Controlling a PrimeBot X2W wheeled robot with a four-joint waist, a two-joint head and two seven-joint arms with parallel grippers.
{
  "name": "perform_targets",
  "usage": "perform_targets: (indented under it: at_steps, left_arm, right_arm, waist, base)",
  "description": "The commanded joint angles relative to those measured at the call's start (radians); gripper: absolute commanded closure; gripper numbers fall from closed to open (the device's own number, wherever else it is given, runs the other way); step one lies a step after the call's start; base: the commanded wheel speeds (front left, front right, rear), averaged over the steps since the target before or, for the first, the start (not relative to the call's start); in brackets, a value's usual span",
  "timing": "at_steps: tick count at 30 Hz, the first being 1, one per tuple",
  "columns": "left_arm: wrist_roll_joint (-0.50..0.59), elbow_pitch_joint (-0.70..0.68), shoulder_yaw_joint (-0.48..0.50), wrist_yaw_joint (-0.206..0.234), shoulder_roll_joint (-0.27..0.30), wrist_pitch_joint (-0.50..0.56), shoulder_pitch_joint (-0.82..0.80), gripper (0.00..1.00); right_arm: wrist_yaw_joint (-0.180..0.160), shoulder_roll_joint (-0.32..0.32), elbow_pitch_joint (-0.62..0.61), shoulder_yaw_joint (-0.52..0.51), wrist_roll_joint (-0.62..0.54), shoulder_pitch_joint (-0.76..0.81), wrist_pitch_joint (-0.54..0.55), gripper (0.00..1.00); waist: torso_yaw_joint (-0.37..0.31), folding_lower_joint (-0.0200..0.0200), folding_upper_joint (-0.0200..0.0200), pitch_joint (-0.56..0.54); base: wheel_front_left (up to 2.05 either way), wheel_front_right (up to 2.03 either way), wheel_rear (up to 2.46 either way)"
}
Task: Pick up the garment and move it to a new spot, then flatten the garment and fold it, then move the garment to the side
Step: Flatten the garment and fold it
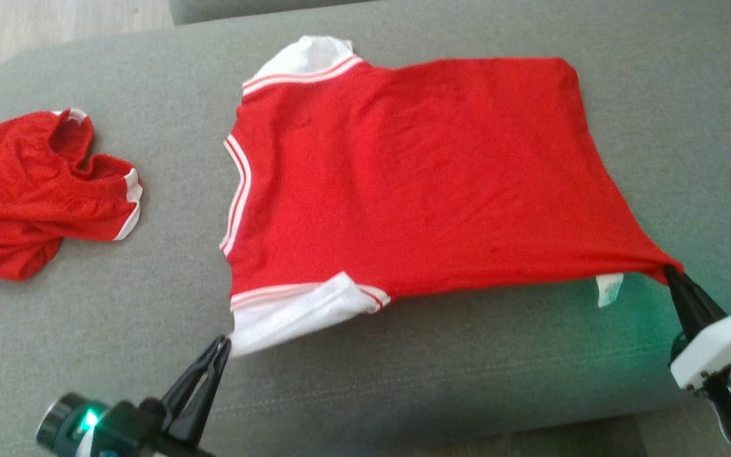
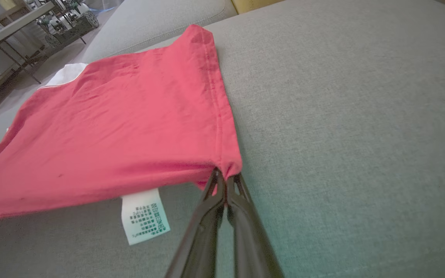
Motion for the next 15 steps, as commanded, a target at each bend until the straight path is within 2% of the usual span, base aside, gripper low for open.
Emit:
perform_targets:
  at_steps: [1, 8, 11, 15]
  left_arm:
    - [-0.009, -0.037, 0.059, -0.003, 0.017, -0.005, -0.023, 1.00]
    - [-0.044, -0.063, 0.062, -0.032, 0.030, 0.006, 0.012, 1.00]
    - [-0.040, -0.047, 0.057, -0.051, 0.030, 0.022, -0.045, 1.00]
    - [-0.023, 0.025, 0.033, -0.085, -0.005, 0.034, -0.183, 1.00]
  right_arm:
    - [0.000, -0.017, -0.048, -0.004, -0.013, 0.002, 0.008, 1.00]
    - [0.000, 0.019, -0.190, -0.096, -0.103, 0.074, 0.108, 1.00]
    - [0.000, 0.034, -0.202, -0.106, -0.164, 0.054, 0.135, 1.00]
    - [0.000, 0.059, -0.163, -0.107, -0.240, -0.021, 0.148, 1.00]
  waist:
    - [-0.003, 0.0001, -0.0001, -0.009]
    - [0.000, 0.0001, -0.0001, -0.034]
    - [0.007, 0.0001, -0.0001, -0.037]
    - [0.023, 0.0001, -0.0001, -0.014]
  base:
    - [0.00, 0.00, 0.00]
    - [0.00, 0.00, 0.00]
    - [0.00, 0.00, 0.00]
    - [0.00, 0.00, 0.00]
